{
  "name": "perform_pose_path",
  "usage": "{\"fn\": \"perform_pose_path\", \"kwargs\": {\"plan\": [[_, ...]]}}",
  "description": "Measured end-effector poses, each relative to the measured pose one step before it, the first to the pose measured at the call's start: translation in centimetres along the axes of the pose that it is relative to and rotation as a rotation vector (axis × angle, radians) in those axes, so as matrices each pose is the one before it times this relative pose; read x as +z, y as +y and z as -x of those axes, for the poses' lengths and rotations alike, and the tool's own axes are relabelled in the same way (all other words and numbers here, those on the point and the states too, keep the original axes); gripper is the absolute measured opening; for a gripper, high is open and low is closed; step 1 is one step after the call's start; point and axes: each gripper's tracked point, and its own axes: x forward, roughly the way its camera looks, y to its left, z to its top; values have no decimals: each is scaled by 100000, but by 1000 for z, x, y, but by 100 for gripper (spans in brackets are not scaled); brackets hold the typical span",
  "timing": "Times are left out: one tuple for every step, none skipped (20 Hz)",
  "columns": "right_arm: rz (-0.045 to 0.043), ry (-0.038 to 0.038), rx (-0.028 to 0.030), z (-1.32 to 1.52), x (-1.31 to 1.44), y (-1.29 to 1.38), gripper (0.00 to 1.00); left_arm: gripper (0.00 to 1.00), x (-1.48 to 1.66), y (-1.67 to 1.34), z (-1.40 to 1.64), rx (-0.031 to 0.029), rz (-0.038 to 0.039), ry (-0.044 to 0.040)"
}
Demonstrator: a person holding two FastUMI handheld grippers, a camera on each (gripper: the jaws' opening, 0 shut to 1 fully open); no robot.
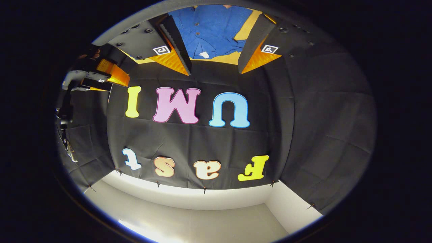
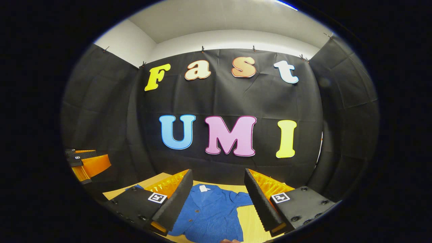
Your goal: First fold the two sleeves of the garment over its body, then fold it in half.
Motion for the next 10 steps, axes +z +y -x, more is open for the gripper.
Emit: {"fn": "perform_pose_path", "kwargs": {"plan": [[241, -123, -617, 101, 16, -167, 91, 80, -92, -240, -118, -636, 594, -11], [152, -104, -465, 51, 36, -207, 91, 80, 79, -323, -321, -855, 666, 69], [355, 106, -339, 35, 82, -180, 91, 80, -175, -249, -78, -664, 642, -133], [615, -243, -503, 157, 157, -224, 90, 80, 103, -229, -104, -723, 673, -381], [936, -725, -735, 119, 284, -243, 90, 80, -231, -269, -82, -1039, 585, -194], [1126, -625, -665, 226, 235, -249, 91, 80, -155, -259, -188, -1017, 348, 69], [991, -239, -486, 8, -2, -181, 90, 80, -293, -275, -352, -802, 74, 472], [757, 423, -265, 40, -120, -106, 90, 80, -234, 64, -298, -457, -129, 682], [744, 419, -183, 14, -217, -96, 90, 80, -339, 126, -350, -174, -122, 690], [665, 381, -260, 9, -85, -79, 90, 80, -33, 132, -345, -119, 58, 301]]}}
